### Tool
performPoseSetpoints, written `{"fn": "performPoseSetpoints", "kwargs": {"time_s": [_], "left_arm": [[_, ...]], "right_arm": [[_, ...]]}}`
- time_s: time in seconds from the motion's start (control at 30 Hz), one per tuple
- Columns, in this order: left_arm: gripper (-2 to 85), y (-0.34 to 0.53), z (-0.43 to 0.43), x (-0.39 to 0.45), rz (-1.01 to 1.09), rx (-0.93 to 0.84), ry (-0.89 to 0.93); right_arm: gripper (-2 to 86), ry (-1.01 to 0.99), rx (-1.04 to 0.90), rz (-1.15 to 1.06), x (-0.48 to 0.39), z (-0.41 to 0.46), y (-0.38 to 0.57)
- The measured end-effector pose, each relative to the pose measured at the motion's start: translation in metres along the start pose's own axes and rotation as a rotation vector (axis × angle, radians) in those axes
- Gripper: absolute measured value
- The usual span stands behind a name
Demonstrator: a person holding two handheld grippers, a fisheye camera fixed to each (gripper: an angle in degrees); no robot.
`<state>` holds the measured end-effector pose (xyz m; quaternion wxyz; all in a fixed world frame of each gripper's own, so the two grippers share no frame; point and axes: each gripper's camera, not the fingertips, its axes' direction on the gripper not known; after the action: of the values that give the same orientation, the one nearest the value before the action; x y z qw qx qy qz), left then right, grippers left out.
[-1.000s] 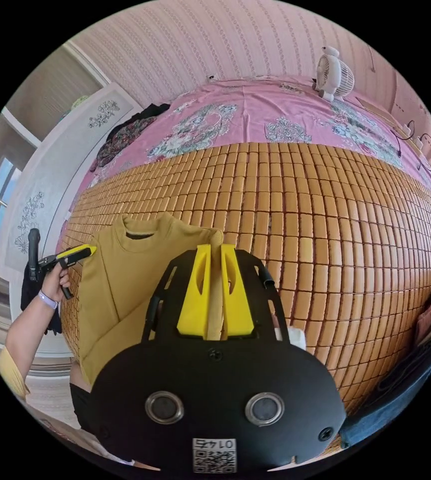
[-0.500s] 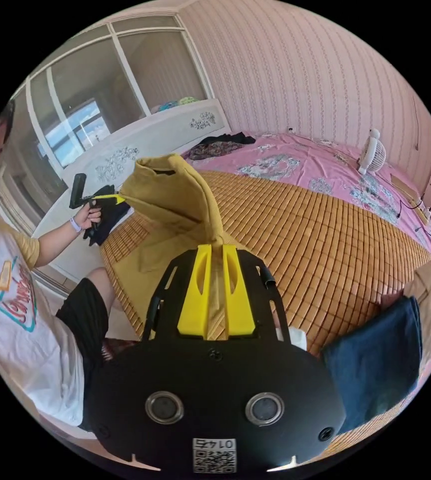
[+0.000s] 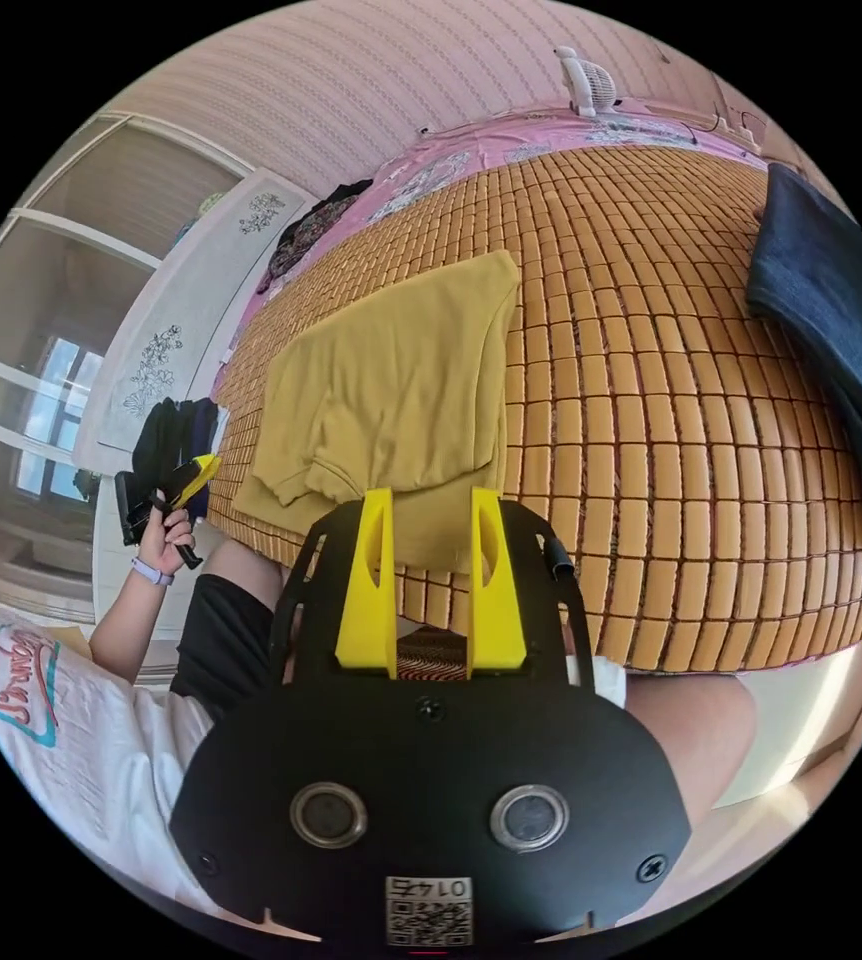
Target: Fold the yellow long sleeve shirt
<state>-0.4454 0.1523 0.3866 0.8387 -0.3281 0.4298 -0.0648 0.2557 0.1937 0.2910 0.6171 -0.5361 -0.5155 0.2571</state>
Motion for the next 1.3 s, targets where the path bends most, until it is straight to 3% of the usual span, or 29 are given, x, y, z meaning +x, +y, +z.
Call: {"fn": "performPoseSetpoints", "kwargs": {"time_s": [0.07,0.17,0.4,0.53,0.87,1.13,1.3], "left_arm": [[13.1,-0.011,0.026,0.005,-0.014,-0.108,-0.068],[9.0,-0.015,0.035,0.019,0.065,-0.123,-0.194],[5.0,-0.015,0.03,0.054,0.299,-0.109,-0.288],[4.5,-0.013,0.024,0.066,0.357,-0.086,-0.325],[3.6,-0.017,0.004,0.056,0.309,-0.054,-0.224],[3.5,-0.016,-0.017,0.07,0.363,-0.047,-0.13],[3.6,-0.012,0.03,0.037,0.268,-0.152,-0.225]], "right_arm": [[11.0,0.055,-0.004,0.033,0.0,0.014,-0.01],[9.5,0.117,-0.078,0.076,0.0,0.042,-0.024],[4.6,0.276,-0.085,-0.111,-0.03,0.044,-0.028],[3.8,0.258,0.001,-0.168,-0.037,0.017,-0.03],[2.7,0.178,-0.016,-0.244,-0.043,0.006,-0.036],[1.7,-0.154,0.059,-0.128,-0.015,-0.029,-0.039],[1.6,0.0,-0.063,-0.091,-0.002,0.01,-0.04]]}}
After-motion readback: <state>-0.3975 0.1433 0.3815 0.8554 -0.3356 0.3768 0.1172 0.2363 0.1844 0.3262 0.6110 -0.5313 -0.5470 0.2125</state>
